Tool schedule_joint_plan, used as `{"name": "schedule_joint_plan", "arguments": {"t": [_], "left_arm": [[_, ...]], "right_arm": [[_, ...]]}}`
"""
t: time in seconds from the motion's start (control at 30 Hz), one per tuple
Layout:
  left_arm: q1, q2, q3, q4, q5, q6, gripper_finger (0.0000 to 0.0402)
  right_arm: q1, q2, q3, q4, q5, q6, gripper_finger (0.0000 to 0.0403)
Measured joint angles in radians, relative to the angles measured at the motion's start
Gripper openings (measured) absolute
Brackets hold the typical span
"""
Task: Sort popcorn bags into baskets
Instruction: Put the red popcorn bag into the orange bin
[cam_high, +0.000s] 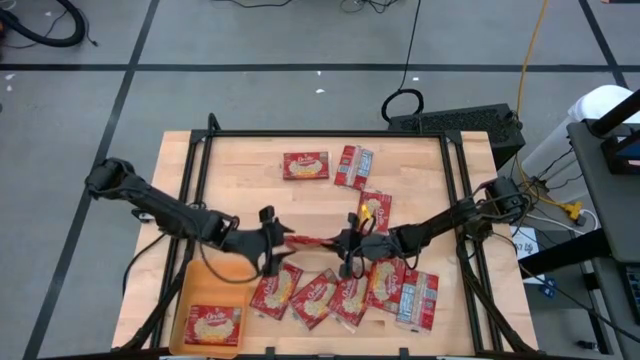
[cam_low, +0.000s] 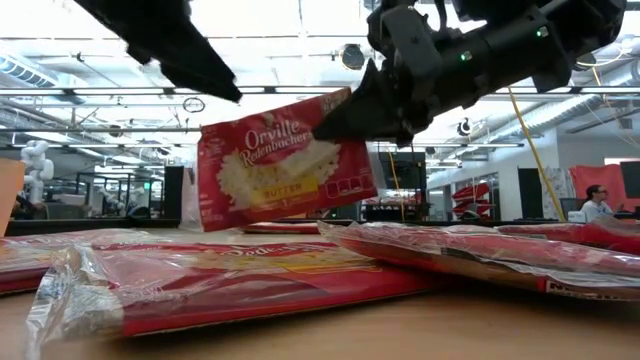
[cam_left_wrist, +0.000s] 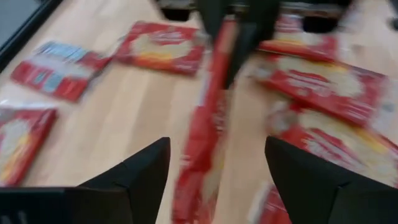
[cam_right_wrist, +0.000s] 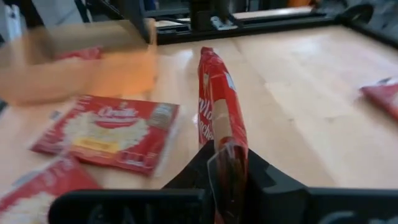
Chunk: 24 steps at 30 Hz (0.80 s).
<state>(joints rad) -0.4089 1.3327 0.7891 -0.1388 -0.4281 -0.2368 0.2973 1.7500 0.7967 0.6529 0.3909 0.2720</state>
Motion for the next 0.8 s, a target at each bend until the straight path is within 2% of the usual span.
{"name": "schedule_joint_plan", "arguments": {"t": [0.2, 0.37, 0.47, 0.57, 0.8], "left_arm": [[-0.101, 0.0, 0.0, 0.098, -0.054, 0.015, 0.0269], [-0.138, 0.0, 0.0, 0.186, -0.102, 0.001, 0.0269], [-0.143, 0.001, 0.004, 0.201, -0.103, 0.011, 0.0269], [-0.135, 0.01, 0.039, 0.155, -0.102, 0.023, 0.0269], [-0.11, 0.026, 0.2, -0.087, -0.082, 0.015, 0.0269]], "right_arm": [[0.05, 0.0, 0.0, 0.011, 0.001, 0.084, 0.0017], [0.104, 0.0, 0.0, 0.042, 0.097, 0.053, 0.0017], [0.113, -0.004, 0.0, 0.092, 0.108, 0.021, 0.0016], [0.113, -0.005, 0.0, 0.125, 0.107, -0.009, 0.0016], [0.113, -0.005, 0.0, 0.129, 0.106, -0.03, 0.0016]]}}
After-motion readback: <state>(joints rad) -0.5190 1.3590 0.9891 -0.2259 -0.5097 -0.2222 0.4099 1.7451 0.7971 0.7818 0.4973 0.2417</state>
